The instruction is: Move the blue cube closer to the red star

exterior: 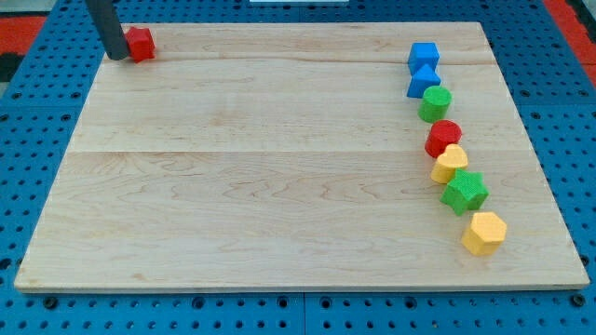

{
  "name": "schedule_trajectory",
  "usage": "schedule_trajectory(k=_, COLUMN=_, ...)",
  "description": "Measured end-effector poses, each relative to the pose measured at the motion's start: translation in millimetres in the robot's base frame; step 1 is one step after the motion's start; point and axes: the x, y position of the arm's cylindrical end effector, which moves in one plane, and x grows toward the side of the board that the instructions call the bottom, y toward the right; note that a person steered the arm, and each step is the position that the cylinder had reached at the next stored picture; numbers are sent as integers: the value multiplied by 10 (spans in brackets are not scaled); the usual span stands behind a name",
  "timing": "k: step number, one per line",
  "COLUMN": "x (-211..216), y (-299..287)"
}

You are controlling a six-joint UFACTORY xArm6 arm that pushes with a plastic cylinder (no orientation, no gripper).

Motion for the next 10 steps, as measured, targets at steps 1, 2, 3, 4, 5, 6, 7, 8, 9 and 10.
schedule_trajectory(k=1, x=43, y=143)
schedule_trajectory(k=2, x=288, y=183)
schedule_trajectory(k=3, x=496, y=330)
schedule_trajectory(k=4, x=458, y=778)
schedule_trajectory(k=5, x=324, y=1254)
schedule_trajectory(k=6, x=223, y=1574)
schedule_trajectory(k=7, x=119, y=1928)
schedule_trajectory(k=8, x=37, y=2356)
schedule_trajectory(k=9, x=6, y=2851)
schedule_trajectory(k=10, x=0, y=3371)
